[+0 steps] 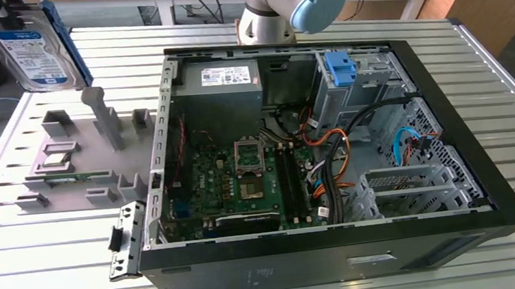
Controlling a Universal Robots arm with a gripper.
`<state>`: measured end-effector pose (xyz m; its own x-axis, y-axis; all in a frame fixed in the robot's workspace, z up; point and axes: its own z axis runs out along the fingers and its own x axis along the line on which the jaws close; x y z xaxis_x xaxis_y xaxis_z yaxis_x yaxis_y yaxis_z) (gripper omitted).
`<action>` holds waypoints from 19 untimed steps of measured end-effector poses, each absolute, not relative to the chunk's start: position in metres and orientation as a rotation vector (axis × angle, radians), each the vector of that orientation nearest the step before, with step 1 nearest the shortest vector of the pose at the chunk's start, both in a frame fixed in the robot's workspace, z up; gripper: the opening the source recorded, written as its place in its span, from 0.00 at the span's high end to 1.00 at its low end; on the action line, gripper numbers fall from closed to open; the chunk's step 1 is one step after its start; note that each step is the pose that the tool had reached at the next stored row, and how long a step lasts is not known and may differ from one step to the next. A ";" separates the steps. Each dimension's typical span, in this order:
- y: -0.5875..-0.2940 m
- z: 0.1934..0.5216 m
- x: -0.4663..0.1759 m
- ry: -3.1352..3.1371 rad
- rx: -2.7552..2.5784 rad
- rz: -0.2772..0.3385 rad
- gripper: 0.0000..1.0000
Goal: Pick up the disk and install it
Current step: 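Pick up the disk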
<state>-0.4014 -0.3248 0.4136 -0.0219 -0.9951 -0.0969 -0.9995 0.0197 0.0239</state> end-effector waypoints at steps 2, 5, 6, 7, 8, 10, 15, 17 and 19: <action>-0.325 0.418 -0.401 2.205 -2.159 0.131 0.65; -0.325 0.425 -0.401 2.205 -2.159 0.131 0.65; -0.325 0.426 -0.401 2.205 -2.159 0.131 0.65; -0.325 0.427 -0.401 2.205 -2.159 0.131 0.65; -0.325 0.427 -0.401 2.204 -2.159 0.131 0.65; -0.325 0.427 -0.401 2.204 -2.159 0.132 0.65; -0.325 0.428 -0.401 2.204 -2.159 0.132 0.65; -0.325 0.429 -0.401 2.204 -2.159 0.132 0.65; -0.325 0.429 -0.401 2.204 -2.159 0.132 0.65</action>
<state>-0.4014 -0.3248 0.4293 -0.0219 -0.9950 -0.0979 -0.9995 0.0196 0.0237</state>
